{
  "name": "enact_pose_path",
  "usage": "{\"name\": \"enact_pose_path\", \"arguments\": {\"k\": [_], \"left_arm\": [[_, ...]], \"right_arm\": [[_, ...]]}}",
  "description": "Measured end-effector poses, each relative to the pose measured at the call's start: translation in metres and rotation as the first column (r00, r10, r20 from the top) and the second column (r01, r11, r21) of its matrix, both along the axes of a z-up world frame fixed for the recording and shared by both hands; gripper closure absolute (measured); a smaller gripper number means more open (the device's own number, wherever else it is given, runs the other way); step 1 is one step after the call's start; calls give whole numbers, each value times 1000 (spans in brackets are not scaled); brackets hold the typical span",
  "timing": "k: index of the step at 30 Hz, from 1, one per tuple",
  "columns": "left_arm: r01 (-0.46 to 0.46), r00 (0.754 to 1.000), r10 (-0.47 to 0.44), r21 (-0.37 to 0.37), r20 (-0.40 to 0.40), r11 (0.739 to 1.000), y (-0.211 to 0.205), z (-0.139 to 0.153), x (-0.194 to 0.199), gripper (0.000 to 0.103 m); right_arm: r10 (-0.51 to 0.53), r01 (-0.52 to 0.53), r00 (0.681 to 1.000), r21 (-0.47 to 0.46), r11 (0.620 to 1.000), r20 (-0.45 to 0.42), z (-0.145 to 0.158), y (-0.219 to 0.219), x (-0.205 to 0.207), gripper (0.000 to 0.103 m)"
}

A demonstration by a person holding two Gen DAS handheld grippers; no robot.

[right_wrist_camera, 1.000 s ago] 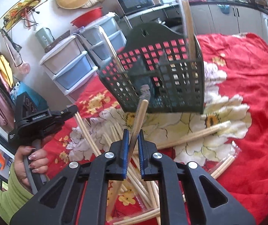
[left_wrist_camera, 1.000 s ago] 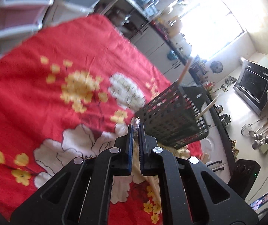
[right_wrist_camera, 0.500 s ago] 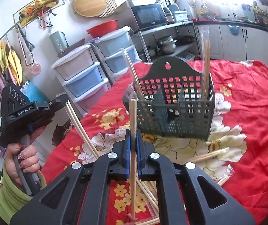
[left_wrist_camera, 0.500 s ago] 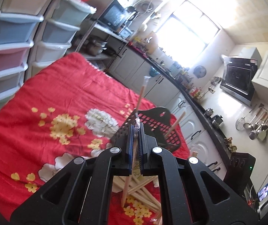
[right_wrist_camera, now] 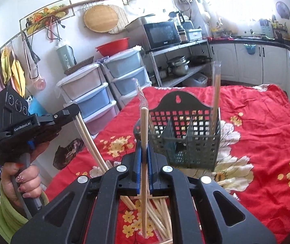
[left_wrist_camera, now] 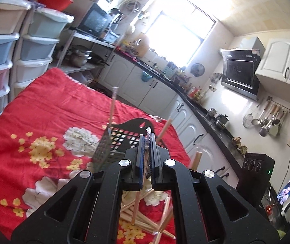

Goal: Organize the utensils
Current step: 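Raise the right tool's chopstick above the caddy while the left tool carries its chopstick there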

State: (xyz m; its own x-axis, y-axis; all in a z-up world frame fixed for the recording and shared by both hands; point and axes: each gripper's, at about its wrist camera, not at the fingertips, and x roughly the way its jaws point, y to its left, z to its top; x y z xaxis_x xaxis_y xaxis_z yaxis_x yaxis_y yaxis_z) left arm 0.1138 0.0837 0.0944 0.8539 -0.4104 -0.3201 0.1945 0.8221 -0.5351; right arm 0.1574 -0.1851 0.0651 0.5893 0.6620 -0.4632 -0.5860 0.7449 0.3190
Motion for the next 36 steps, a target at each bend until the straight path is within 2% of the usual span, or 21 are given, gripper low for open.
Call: {"name": "enact_pose_path", "arguments": {"k": [16, 27, 36], "left_arm": [[76, 992, -82, 67, 96, 995, -43, 41, 22, 101], [71, 980, -90, 105, 180, 992, -54, 75, 35, 101], [31, 969, -59, 121, 241, 992, -54, 100, 49, 101]], "right_arm": [[-53, 50, 994, 33, 998, 99, 35, -18, 7, 97], [-90, 81, 977, 55, 995, 194, 71, -24, 19, 97], [-129, 109, 954, 87, 990, 270, 104, -25, 36, 97]]}}
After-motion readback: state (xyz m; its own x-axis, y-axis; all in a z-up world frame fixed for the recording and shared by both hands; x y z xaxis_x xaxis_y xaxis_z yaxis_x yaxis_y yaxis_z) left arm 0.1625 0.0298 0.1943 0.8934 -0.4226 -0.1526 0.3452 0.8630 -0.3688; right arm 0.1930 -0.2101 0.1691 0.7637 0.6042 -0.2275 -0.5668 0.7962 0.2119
